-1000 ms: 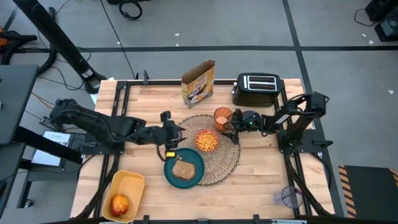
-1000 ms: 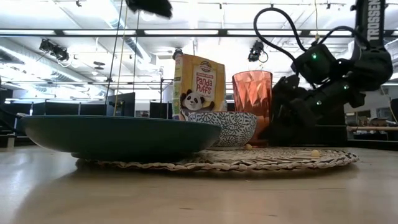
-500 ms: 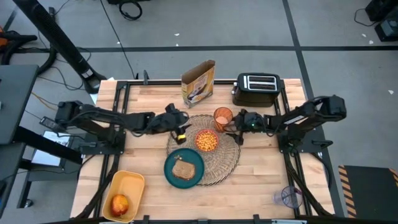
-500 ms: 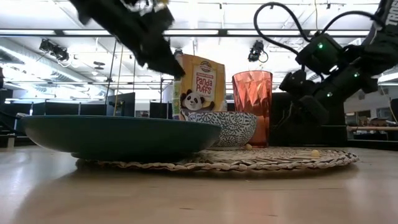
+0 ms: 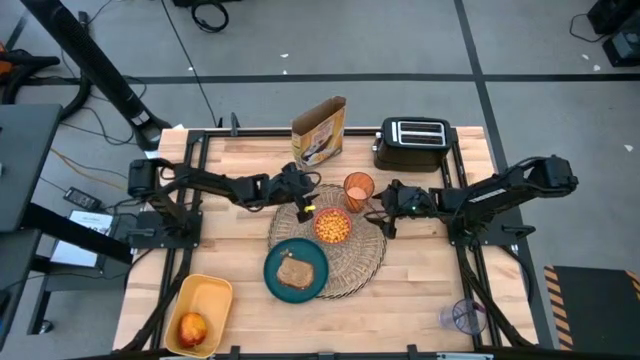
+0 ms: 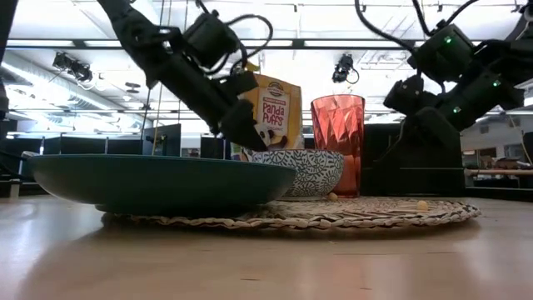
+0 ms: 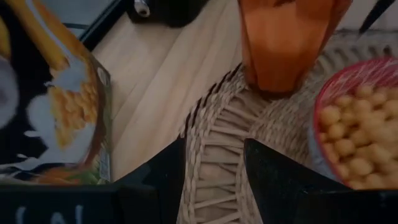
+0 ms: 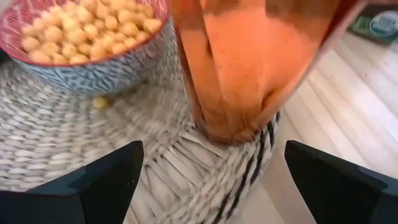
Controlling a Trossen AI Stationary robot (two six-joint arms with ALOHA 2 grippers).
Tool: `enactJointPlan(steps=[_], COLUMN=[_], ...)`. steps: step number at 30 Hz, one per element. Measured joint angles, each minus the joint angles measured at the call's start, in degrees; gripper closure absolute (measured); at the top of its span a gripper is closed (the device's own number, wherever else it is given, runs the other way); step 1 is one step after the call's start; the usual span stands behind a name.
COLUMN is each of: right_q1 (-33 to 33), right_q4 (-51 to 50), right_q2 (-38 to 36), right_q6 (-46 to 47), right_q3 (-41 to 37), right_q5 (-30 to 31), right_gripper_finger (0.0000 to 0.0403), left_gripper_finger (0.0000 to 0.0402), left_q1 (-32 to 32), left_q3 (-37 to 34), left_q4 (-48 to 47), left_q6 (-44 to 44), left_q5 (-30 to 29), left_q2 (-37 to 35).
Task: Arrange a breakfast setting
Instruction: Adjust the red patterned bowl, then put the red apple on the brown table mat
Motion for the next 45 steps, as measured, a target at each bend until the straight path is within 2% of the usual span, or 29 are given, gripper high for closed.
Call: enactJointPlan(steps=[8,14,22,37,45], right_q1=[3.3,6.0,6.5,5.9,5.9], right_q4=[-1.7,-2.6,-1.1,-0.9,-1.0], right_q2=[-1.3,3.1,8.5,8.6,8.2], right_q6=[0.0,3.4,6.5,6.6,5.9], right_q3=[0.0,0.0,0.1,0.1,0.1], right_q5=[0.7,1.7,3.5,3.7,3.7], right_gripper_finger=[0.0004,0.0004,0.0004,0.0004,0.0004], left_gripper_finger=[0.023,0.023,0.023,0.023,0.023], left_q1=[0.4,0.4,-0.7,-2.6,-2.9], left_q3=[0.0,0.0,0.0,0.0,0.0], left_q4=[3.7,7.9,8.7,1.9,-7.9], left_q6=[2.9,3.0,3.1,3.6,1.6], left_q5=[3.8,3.9,8.1,8.1,8.1], left_q2=[4.8,7.2,7.4,3.4,-1.3])
